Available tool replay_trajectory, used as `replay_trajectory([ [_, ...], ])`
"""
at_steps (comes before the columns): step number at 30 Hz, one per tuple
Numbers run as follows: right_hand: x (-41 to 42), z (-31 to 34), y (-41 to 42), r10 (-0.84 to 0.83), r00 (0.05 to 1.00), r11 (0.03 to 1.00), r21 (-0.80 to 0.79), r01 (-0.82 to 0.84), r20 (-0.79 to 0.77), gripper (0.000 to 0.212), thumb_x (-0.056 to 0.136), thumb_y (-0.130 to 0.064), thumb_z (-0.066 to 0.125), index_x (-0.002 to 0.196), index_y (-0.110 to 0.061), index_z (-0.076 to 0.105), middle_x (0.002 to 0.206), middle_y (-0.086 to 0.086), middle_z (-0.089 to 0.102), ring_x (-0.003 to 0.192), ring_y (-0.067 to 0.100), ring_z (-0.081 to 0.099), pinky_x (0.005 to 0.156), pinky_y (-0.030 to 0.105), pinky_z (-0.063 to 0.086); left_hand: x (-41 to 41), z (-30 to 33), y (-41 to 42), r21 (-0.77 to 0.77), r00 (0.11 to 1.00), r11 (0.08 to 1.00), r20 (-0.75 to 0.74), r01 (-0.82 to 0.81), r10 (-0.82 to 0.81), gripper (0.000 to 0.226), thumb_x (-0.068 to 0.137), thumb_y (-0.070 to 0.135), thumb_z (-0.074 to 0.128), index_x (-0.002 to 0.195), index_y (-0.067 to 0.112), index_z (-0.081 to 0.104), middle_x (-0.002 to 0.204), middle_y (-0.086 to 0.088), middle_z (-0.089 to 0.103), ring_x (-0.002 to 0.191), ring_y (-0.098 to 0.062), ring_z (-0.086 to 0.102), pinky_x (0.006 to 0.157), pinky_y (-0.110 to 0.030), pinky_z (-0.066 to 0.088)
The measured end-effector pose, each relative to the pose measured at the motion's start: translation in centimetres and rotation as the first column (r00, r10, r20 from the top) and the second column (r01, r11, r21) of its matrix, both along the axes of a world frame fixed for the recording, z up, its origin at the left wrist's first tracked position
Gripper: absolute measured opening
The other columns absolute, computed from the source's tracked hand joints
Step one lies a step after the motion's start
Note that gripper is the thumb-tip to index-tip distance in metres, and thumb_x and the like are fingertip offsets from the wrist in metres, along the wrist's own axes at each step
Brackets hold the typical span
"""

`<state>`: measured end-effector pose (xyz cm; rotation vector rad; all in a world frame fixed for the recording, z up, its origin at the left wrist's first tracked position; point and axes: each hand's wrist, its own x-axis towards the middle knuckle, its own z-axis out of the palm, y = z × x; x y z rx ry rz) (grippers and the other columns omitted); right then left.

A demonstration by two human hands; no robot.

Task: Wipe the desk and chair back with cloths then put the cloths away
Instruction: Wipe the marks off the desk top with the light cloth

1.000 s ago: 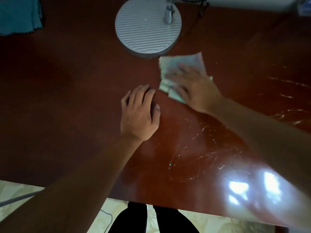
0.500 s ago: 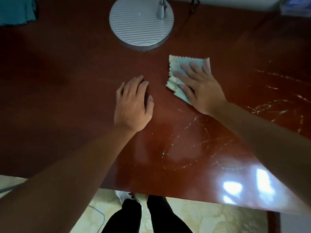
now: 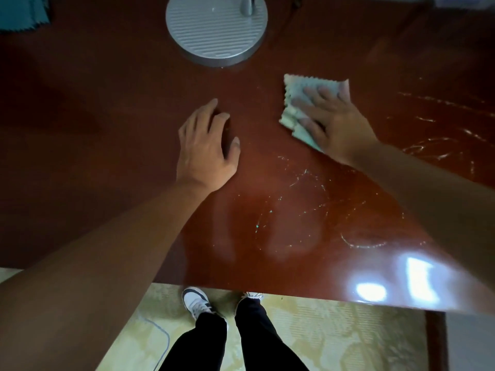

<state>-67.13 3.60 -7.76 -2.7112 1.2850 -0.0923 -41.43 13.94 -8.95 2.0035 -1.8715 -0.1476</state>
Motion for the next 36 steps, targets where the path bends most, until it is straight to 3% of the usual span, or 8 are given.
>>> replay_trajectory([
  [4,1.7,-0.7,4.3,-0.199,0.979,0.978,-0.051,0.201,0.031,0.045,0.107,-0.036,0.031,0.150,-0.025,0.038,0.157,0.011,0.035,0.148,0.036,0.024,0.122,0.055,0.001,-0.3,-0.2,0.1,0.011,1.000,1.000,0.003,0.010,-0.010,0.043,0.093,0.033,0.049,0.129,0.010,0.056,0.152,-0.013,0.040,0.143,-0.032,0.033,0.113,-0.048,0.028],
  [7,1.3,-0.7,8.6,-0.054,0.998,0.998,-0.032,0.055,0.038,0.043,0.106,-0.034,0.037,0.148,-0.023,0.043,0.155,0.011,0.037,0.147,0.037,0.028,0.121,0.057,0.010,-0.5,-0.1,1.2,-0.021,0.999,1.000,0.029,-0.018,0.019,0.037,0.099,0.030,0.046,0.128,0.011,0.057,0.152,-0.012,0.042,0.144,-0.030,0.033,0.111,-0.047,0.027],
  [10,-0.3,0.0,5.8,0.061,0.997,0.998,-0.012,-0.062,-0.053,0.046,0.106,-0.036,0.034,0.150,-0.024,0.038,0.156,0.010,0.035,0.147,0.035,0.027,0.122,0.057,0.008,-0.5,0.3,2.4,-0.056,0.999,0.998,0.048,-0.018,0.021,0.035,0.102,0.031,0.046,0.127,0.012,0.059,0.149,-0.010,0.045,0.143,-0.026,0.036,0.110,-0.046,0.027],
  [15,0.6,-0.6,3.7,-0.217,0.976,0.976,-0.023,0.217,-0.026,0.047,0.107,-0.038,0.024,0.153,-0.026,0.032,0.160,0.010,0.030,0.150,0.033,0.018,0.122,0.054,0.008,-0.6,0.5,4.6,-0.072,0.999,0.996,0.013,0.050,-0.050,0.036,0.101,0.037,0.050,0.126,0.015,0.061,0.143,-0.006,0.052,0.137,-0.023,0.044,0.106,-0.044,0.030],
  [20,1.4,-0.6,13.9,-0.043,0.999,0.999,-0.023,0.044,0.025,0.045,0.105,-0.026,0.037,0.149,-0.017,0.041,0.156,0.012,0.037,0.147,0.036,0.027,0.118,0.059,0.019,-1.1,-0.5,6.6,-0.005,0.997,0.998,0.029,0.068,-0.068,0.037,0.103,0.034,0.046,0.134,0.017,0.058,0.146,-0.003,0.052,0.142,-0.020,0.039,0.113,-0.044,0.024],
  [24,0.9,0.2,11.5,0.050,0.998,0.999,0.008,-0.050,-0.040,0.046,0.106,-0.030,0.034,0.149,-0.016,0.042,0.153,0.014,0.040,0.145,0.039,0.030,0.118,0.060,0.018,-1.1,-0.9,6.6,-0.019,0.997,0.998,0.051,0.056,-0.055,0.037,0.103,0.034,0.043,0.133,0.018,0.059,0.146,-0.002,0.053,0.142,-0.020,0.040,0.115,-0.042,0.024],
  [29,2.9,0.0,5.5,-0.268,0.962,0.963,0.009,0.269,-0.055,0.049,0.108,-0.037,0.023,0.154,-0.024,0.029,0.160,0.008,0.030,0.150,0.033,0.017,0.122,0.053,0.008,-1.2,-1.4,6.7,-0.053,0.994,0.997,0.089,0.062,-0.057,0.038,0.103,0.033,0.044,0.134,0.018,0.061,0.144,-0.004,0.054,0.140,-0.021,0.042,0.114,-0.043,0.028],
  [36,4.5,0.0,18.0,-0.047,0.998,0.999,0.007,0.047,0.031,0.042,0.104,-0.025,0.042,0.145,-0.016,0.048,0.151,0.008,0.044,0.144,0.034,0.033,0.118,0.060,0.023,-1.1,-1.5,6.7,-0.054,0.991,0.997,0.128,0.056,-0.048,0.038,0.104,0.033,0.042,0.136,0.020,0.058,0.146,-0.002,0.052,0.142,-0.020,0.040,0.114,-0.044,0.028],
])
